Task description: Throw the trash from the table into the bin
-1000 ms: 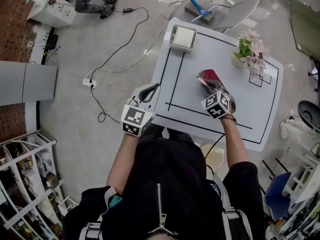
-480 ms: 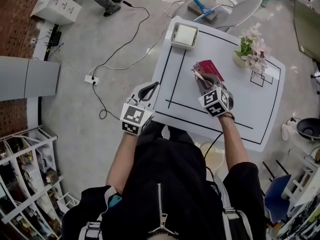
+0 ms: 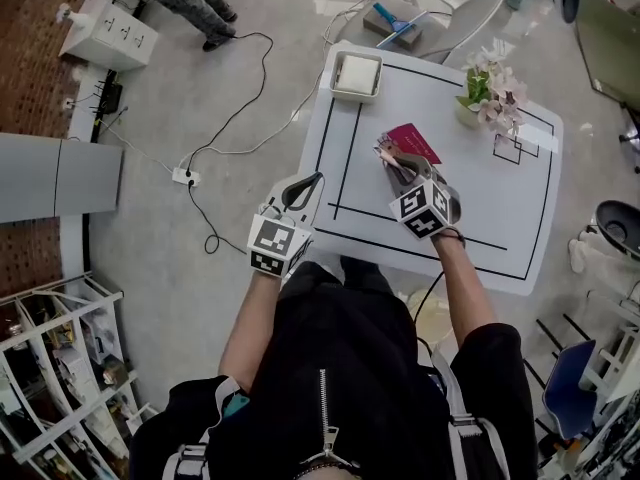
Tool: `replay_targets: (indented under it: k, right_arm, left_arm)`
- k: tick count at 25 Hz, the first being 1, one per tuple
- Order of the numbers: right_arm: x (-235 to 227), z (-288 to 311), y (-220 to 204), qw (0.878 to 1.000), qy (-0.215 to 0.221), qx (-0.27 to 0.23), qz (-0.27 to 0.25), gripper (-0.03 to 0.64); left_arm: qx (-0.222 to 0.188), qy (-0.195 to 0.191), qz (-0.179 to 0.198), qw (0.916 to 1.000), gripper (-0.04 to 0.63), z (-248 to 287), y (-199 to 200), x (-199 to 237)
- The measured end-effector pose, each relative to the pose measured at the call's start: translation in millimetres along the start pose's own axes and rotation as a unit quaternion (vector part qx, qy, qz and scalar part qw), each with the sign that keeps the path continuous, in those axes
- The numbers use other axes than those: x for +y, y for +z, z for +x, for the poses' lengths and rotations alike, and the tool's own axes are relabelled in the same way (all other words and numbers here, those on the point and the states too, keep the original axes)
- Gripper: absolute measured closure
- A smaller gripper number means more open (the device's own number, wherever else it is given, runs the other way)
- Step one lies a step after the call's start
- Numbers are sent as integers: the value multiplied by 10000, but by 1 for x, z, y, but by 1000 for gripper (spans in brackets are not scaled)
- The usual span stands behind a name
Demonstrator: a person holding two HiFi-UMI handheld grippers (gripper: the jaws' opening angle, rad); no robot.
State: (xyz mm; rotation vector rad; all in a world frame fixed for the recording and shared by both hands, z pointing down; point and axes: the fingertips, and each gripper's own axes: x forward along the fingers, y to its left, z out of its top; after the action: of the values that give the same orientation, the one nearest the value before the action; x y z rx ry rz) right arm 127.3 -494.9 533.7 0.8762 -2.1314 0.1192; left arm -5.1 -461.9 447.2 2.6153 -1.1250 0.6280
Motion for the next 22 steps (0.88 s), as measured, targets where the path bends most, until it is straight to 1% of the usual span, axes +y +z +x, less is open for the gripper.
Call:
replay_targets:
  k: [5, 10, 16, 22]
  right_arm:
    - [12, -20, -4, 9999, -164, 40, -20, 564]
    - [35, -47, -12, 9992, -349, 138, -151, 565]
    - [85, -90, -21, 9978, -640, 79, -144, 565]
    - [151, -130, -37, 9962, -866, 6, -116, 565]
  left_arm:
    - [-167, -113, 72, 9998, 589, -9, 4, -14]
    - [-432, -185, 77, 9989, 589, -30, 4, -34]
    - [-647, -297, 18, 9975, 589, -71, -18, -73]
    - [-763, -415, 48, 9962, 589, -123, -52, -122]
